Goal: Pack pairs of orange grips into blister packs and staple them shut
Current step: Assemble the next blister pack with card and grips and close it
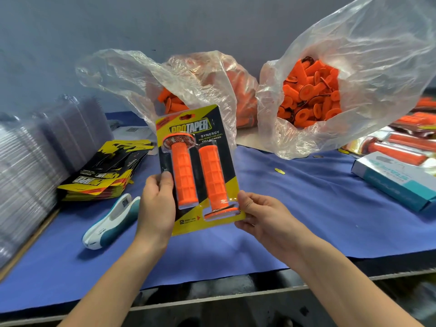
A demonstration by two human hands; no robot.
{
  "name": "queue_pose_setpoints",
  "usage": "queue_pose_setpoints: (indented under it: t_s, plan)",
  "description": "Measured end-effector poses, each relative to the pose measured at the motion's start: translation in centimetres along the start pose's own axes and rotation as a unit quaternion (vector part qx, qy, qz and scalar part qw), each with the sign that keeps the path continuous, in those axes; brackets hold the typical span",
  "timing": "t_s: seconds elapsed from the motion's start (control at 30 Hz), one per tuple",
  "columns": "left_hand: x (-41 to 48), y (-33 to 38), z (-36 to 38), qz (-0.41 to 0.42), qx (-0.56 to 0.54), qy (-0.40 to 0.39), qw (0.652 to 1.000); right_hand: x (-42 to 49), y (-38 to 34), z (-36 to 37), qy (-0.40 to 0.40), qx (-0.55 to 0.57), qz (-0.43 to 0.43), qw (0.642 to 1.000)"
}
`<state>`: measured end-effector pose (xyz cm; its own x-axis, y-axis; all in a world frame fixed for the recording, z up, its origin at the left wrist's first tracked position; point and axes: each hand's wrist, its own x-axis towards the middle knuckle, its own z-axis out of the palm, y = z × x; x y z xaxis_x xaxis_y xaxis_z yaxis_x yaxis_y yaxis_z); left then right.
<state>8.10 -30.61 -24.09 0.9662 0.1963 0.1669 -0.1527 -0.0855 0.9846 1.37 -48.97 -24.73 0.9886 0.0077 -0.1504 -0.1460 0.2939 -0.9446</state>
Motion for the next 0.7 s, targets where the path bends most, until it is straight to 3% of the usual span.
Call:
queue_pose_setpoints:
  t_s: [0.27,0.37,0.5,0.7]
  plan:
    - [-0.5,-0.1,0.4,-0.034,-0.024,0.006,0.999,-0.1,0.3,0.0,-0.009,0.029,0.017,0.999]
    - [-1.1,-0.6,0.7,-0.050,-0.030,-0.014,0.998,0.0,0.4,0.3,0.056,-0.052,-0.040,0.996]
    - [-1.6,-0.8,1.6,-0.081,-0.054,-0.061,0.993,0.1,0.6,0.1,0.154,-0.185,-0.160,0.957]
    - [-0.7,0.7,2.7,-0.090,-0.101,-0.088,0.987,-0.4,-1.4,-2.3,0.128,-0.128,-0.161,0.970]
